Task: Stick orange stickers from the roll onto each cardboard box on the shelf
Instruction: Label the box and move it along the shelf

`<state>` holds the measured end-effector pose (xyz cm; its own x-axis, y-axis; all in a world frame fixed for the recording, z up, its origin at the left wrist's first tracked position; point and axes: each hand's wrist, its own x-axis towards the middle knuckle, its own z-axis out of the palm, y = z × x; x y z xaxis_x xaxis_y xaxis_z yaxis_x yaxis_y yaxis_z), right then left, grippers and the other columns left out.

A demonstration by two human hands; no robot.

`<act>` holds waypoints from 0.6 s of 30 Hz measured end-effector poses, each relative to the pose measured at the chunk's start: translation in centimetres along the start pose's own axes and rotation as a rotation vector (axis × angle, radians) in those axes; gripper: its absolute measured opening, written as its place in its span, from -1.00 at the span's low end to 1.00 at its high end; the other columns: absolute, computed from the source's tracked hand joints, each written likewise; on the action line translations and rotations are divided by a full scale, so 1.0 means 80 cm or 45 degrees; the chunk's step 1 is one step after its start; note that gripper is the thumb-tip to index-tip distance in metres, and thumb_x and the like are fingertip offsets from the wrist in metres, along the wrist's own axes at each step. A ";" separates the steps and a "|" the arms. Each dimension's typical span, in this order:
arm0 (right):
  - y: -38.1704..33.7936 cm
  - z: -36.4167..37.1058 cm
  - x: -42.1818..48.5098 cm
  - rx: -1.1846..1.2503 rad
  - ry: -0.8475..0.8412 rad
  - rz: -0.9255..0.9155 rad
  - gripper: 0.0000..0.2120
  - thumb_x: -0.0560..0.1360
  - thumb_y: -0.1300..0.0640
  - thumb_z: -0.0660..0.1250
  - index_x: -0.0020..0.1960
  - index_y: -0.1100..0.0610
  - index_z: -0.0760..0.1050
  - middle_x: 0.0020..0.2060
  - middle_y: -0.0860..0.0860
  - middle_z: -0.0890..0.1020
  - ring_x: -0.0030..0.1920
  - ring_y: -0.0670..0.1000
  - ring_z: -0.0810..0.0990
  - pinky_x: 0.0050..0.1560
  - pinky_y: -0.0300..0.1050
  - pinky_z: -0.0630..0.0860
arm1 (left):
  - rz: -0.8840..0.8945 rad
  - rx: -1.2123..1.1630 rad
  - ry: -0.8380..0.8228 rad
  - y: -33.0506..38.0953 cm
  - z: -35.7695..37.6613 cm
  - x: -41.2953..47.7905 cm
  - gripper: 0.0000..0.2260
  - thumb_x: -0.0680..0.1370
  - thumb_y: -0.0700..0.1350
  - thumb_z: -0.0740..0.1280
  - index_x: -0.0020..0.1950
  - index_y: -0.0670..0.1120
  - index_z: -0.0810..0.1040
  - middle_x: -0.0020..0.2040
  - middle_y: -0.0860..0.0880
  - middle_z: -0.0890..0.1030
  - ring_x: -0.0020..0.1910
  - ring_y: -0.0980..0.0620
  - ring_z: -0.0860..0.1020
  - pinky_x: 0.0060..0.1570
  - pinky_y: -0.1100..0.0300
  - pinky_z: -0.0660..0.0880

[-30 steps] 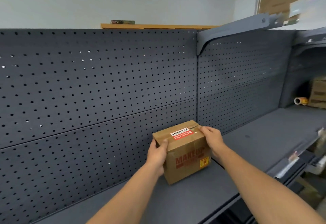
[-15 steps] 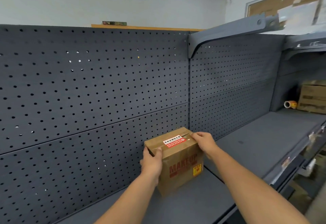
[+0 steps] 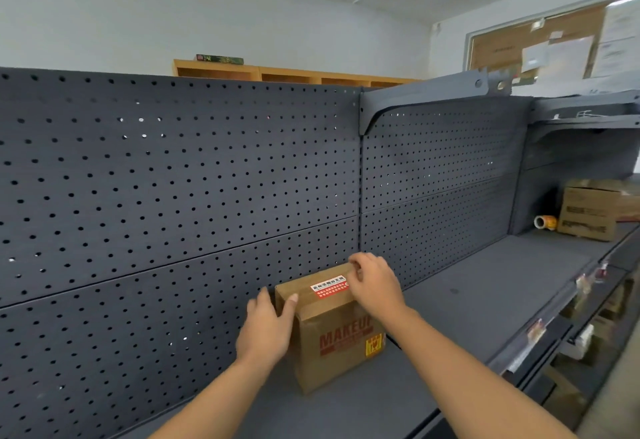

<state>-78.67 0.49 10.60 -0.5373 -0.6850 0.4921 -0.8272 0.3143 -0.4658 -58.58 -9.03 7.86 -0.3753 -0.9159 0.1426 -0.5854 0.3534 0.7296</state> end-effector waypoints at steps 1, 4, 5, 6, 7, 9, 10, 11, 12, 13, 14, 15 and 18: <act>-0.010 -0.004 -0.006 0.006 -0.029 -0.040 -0.67 0.64 0.05 0.21 0.38 0.02 0.51 0.15 -0.10 0.60 0.19 -0.02 0.50 0.16 -0.05 0.48 | 0.138 0.171 0.059 -0.001 -0.011 -0.007 -0.35 0.65 0.29 0.17 0.64 -0.02 0.18 0.53 -0.04 0.36 0.41 -0.10 0.48 0.23 -0.06 0.53; -0.036 -0.006 -0.030 -0.018 -0.052 -0.162 -0.61 0.62 0.03 0.20 0.43 -0.01 0.45 0.19 -0.12 0.58 0.20 -0.04 0.48 0.19 -0.01 0.50 | 0.446 0.477 0.157 -0.004 -0.038 -0.030 -0.49 0.66 0.16 0.20 0.58 0.04 0.24 0.44 0.06 0.39 0.35 0.01 0.47 0.16 0.08 0.55; -0.042 -0.005 -0.039 -0.031 -0.051 -0.208 -0.61 0.61 0.03 0.21 0.43 0.00 0.45 0.20 -0.12 0.57 0.21 -0.04 0.48 0.22 -0.02 0.49 | 0.518 0.532 0.182 -0.010 -0.043 -0.036 -0.51 0.65 0.14 0.20 0.56 0.04 0.29 0.39 0.06 0.42 0.32 0.01 0.47 0.16 0.10 0.54; -0.050 -0.003 -0.047 -0.042 -0.049 -0.261 -0.61 0.60 0.03 0.22 0.41 0.02 0.46 0.20 -0.11 0.57 0.21 -0.04 0.48 0.24 -0.04 0.48 | 0.566 0.564 0.196 -0.014 -0.050 -0.043 -0.53 0.63 0.12 0.22 0.52 0.02 0.35 0.34 0.06 0.45 0.27 0.00 0.49 0.14 0.10 0.54; -0.057 -0.001 -0.055 -0.049 -0.044 -0.306 -0.63 0.58 0.03 0.22 0.38 0.02 0.47 0.18 -0.11 0.56 0.20 -0.05 0.48 0.24 -0.06 0.47 | 0.598 0.582 0.213 -0.020 -0.057 -0.049 -0.53 0.60 0.12 0.23 0.48 0.00 0.40 0.28 0.05 0.48 0.21 -0.02 0.51 0.10 0.10 0.54; -0.074 0.003 -0.072 -0.067 -0.041 -0.361 -0.66 0.55 0.01 0.21 0.30 0.01 0.48 0.12 -0.12 0.53 0.15 -0.05 0.48 0.19 -0.06 0.49 | 0.647 0.600 0.279 -0.033 -0.071 -0.058 -0.53 0.56 0.13 0.24 0.42 -0.02 0.48 0.20 0.04 0.52 0.12 -0.03 0.54 0.03 0.09 0.55; -0.082 0.005 -0.080 -0.083 -0.045 -0.382 -0.66 0.54 -0.01 0.19 0.28 0.01 0.48 0.11 -0.11 0.52 0.14 -0.04 0.47 0.18 -0.06 0.49 | 0.667 0.610 0.305 -0.039 -0.079 -0.063 -0.53 0.55 0.13 0.24 0.41 -0.03 0.49 0.19 0.03 0.53 0.11 -0.03 0.54 0.02 0.09 0.55; -0.089 0.007 -0.088 -0.103 -0.049 -0.404 -0.65 0.53 -0.03 0.18 0.28 0.01 0.48 0.10 -0.11 0.52 0.14 -0.03 0.47 0.18 -0.06 0.49 | 0.692 0.618 0.330 -0.045 -0.087 -0.069 -0.54 0.55 0.13 0.24 0.40 -0.03 0.49 0.19 0.03 0.53 0.12 -0.03 0.54 0.02 0.09 0.55; -0.096 0.009 -0.096 -0.117 -0.057 -0.417 -0.63 0.53 -0.04 0.18 0.29 0.01 0.47 0.10 -0.11 0.51 0.14 -0.03 0.47 0.18 -0.07 0.48 | 0.708 0.624 0.349 -0.051 -0.095 -0.075 -0.54 0.55 0.12 0.24 0.40 -0.03 0.49 0.21 0.04 0.53 0.14 -0.03 0.53 0.04 0.09 0.55; -0.103 0.012 -0.104 -0.126 -0.065 -0.429 -0.63 0.53 -0.05 0.18 0.30 0.01 0.47 0.11 -0.11 0.51 0.14 -0.03 0.48 0.18 -0.08 0.49 | 0.722 0.628 0.369 -0.059 -0.104 -0.081 -0.54 0.55 0.12 0.25 0.41 -0.03 0.49 0.22 0.04 0.53 0.15 -0.03 0.53 0.06 0.09 0.56; -0.111 0.014 -0.112 -0.128 -0.072 -0.443 -0.62 0.54 -0.05 0.19 0.31 0.00 0.47 0.11 -0.11 0.50 0.15 -0.03 0.48 0.18 -0.08 0.49 | 0.728 0.640 0.382 -0.067 -0.113 -0.088 -0.54 0.55 0.11 0.27 0.41 -0.03 0.49 0.23 0.04 0.54 0.16 -0.03 0.54 0.07 0.09 0.56; -0.118 0.016 -0.120 -0.128 -0.080 -0.459 -0.61 0.54 -0.06 0.19 0.32 0.00 0.47 0.12 -0.10 0.51 0.15 -0.03 0.48 0.17 -0.08 0.50 | 0.730 0.655 0.389 -0.077 -0.121 -0.094 -0.54 0.54 0.11 0.28 0.41 -0.03 0.49 0.24 0.04 0.54 0.17 -0.03 0.54 0.07 0.09 0.56; -0.139 0.023 -0.144 -0.129 -0.095 -0.500 -0.58 0.55 -0.06 0.18 0.35 0.02 0.48 0.15 -0.10 0.51 0.14 -0.03 0.48 0.15 -0.10 0.49 | 0.688 0.679 0.382 -0.107 -0.146 -0.113 -0.53 0.55 0.11 0.26 0.42 -0.03 0.50 0.25 0.04 0.55 0.18 -0.03 0.55 0.06 0.10 0.57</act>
<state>-62.97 3.65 8.78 -0.1674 -0.8102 0.5618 -0.9810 0.0803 -0.1765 -41.76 -6.03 8.15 -0.5399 -0.5780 0.6119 -0.6703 0.7349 0.1027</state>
